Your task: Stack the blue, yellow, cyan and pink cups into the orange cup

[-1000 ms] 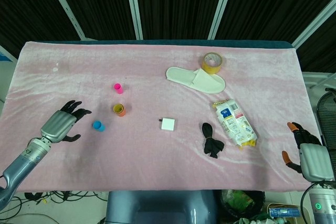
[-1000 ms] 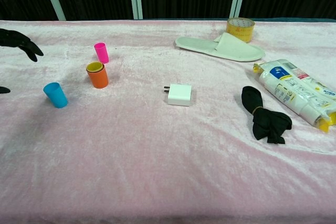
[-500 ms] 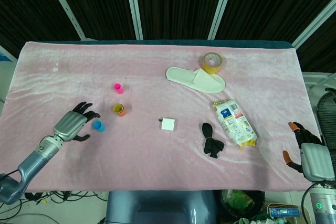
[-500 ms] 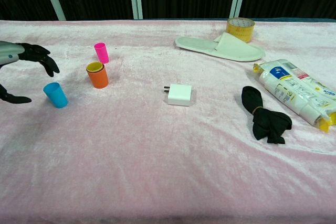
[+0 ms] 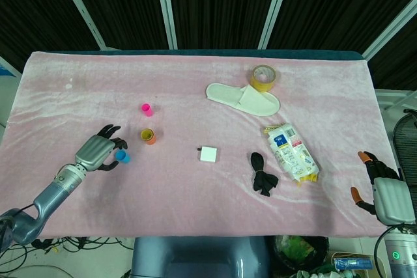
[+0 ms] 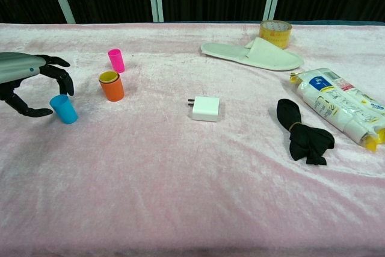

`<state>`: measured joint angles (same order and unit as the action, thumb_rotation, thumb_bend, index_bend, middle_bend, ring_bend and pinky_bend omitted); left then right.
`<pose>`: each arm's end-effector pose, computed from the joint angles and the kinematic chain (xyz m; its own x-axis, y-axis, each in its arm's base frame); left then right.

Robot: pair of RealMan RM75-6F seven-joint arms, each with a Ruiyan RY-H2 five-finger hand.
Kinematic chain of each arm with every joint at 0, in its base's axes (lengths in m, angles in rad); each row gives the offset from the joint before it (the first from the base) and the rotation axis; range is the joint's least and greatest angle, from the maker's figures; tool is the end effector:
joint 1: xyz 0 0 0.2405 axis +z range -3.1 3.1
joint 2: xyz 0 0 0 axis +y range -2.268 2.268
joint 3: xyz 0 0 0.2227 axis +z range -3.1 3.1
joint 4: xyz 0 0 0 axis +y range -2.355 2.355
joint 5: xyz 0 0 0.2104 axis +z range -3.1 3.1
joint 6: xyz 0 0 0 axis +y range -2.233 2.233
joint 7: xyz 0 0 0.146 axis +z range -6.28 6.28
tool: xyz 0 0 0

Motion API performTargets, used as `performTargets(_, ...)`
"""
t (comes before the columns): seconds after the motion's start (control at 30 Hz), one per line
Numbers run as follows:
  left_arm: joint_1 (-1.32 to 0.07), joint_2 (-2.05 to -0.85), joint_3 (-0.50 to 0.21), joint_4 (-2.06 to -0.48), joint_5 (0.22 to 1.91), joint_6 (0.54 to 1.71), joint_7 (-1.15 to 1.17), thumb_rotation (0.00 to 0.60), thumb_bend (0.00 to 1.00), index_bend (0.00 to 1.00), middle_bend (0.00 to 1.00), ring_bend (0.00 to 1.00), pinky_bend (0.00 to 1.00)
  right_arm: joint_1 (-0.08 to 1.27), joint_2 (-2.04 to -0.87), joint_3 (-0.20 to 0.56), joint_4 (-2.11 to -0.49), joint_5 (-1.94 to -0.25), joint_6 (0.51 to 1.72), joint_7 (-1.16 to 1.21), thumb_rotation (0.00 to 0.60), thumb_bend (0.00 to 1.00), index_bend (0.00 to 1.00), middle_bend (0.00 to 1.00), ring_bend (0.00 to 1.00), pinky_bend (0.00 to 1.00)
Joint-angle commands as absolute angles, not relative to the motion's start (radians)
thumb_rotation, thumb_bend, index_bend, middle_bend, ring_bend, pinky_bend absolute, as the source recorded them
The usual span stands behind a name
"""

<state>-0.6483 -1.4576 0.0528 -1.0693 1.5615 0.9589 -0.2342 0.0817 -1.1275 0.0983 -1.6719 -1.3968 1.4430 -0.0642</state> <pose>-0.2491 0.3213 0.0200 0.5703 0.3190 0.7570 0.7955 -0.4442 -0.4121 -0.2807 -0.1881 0.1424 0.3765 -0.0080 0.9264 -0.9228 0.0854 0.3758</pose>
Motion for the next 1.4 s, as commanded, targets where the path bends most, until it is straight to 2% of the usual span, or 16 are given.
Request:
performTargets(0.03,-0.655,-1.47,0.053,-1.055,1.564,0.951,-0.239,0.6,0.33,0.37,0.41,0.0,0.0,0.082,-1.127,0.098,-1.672,-1.397,1.442,-0.064,0.6,0.3,0.14,0.1,0.17,0.24)
performTargets(0.57,-0.656,-1.48,0.051,-1.044,1.572,0.97,-0.256,0.6,0.39,0.49,0.53,0.0,0.0,0.082,-1.125,0.1,-1.675,-1.393,1.441,-0.059,0.6,0.3,0.14,0.1,0.17,0.24)
performTargets(0.93,-0.681,-1.398,-0.024,-1.12,1.56,1.042,-0.303,0.6,0.39,0.49,0.52,0.0,0.0,0.08,-1.127,0.098,-1.676,-1.395,1.444,-0.065,0.6,0.3,0.14,0.1,0.17,0.24)
performTargets(1.17,-0.725,-1.415,-0.07,-1.105,1.538,1.019,-0.305,0.6,0.39,0.49,0.52,0.0,0.0,0.082,-1.13,0.097,-1.674,-1.398,1.443,-0.07,0.6,0.3,0.14,0.1,0.17,0.24)
performTargets(1.4,-0.773,-1.468,-0.08,-1.073,1.529,0.962,-0.31,0.6,0.39,0.49,0.52,0.0,0.0,0.082,-1.128,0.1,-1.671,-1.393,1.441,-0.066,0.6,0.3,0.14,0.1,0.17,0.24)
